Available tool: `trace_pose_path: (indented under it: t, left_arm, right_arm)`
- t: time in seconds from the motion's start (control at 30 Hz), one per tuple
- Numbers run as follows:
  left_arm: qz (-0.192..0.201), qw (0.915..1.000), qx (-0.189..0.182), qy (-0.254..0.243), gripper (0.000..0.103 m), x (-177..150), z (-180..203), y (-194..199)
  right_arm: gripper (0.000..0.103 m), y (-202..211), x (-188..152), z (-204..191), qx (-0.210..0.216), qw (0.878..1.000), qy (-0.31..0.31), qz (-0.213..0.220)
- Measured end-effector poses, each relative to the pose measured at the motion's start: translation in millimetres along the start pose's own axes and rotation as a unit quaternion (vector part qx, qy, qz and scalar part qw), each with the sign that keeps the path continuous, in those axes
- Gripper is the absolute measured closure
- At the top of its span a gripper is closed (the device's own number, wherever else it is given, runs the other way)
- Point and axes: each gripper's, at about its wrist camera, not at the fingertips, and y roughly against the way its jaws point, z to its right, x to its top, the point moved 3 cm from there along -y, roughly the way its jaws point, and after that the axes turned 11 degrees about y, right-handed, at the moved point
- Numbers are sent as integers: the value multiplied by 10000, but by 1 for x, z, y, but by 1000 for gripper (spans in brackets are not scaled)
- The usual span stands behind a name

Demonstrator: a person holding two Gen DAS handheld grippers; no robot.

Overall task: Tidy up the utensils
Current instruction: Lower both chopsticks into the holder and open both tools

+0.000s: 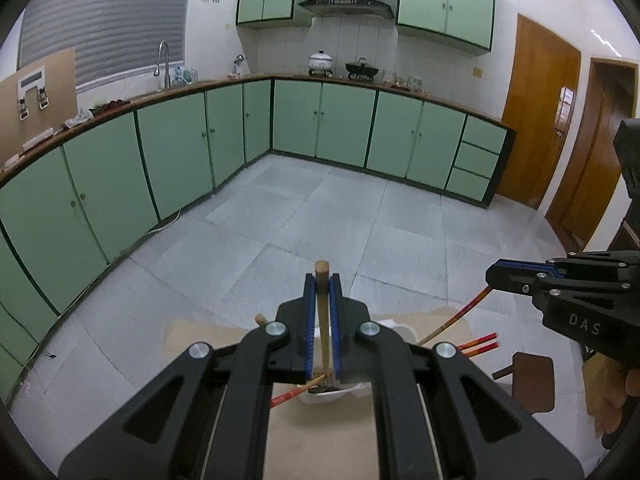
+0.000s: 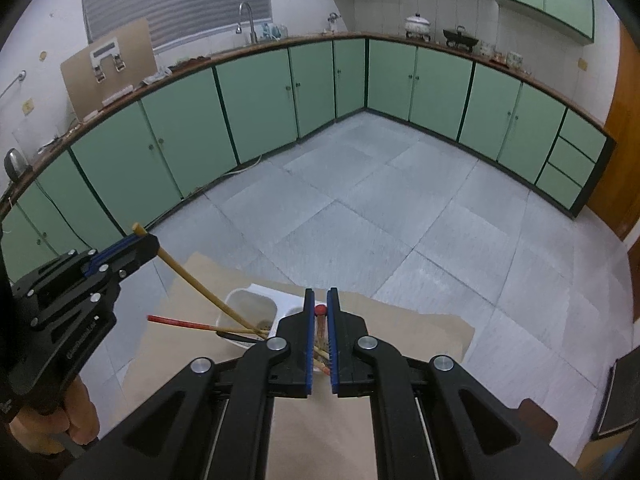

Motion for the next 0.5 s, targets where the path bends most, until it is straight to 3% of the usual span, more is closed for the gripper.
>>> trace_pose_path:
  t: [0.17, 0.27, 0.43, 0.5]
  left_arm:
    - [-125, 9999, 84, 14, 95, -10, -7, -15]
    - [-103, 9998, 141, 35, 83, -11, -11, -15]
    - [-48, 9998, 197, 6, 74, -11, -13, -4]
    - [-25, 9998, 216, 2, 73, -11, -14, 1]
  right_arm:
    - [95, -14, -11, 0, 22, 9999, -32, -95]
    - [93, -12, -11, -1, 12, 10000, -1, -30]
    - [92, -8, -14, -2, -34, 10000, -1, 21]
    - [86, -5, -14, -5, -39, 10000, 0, 71]
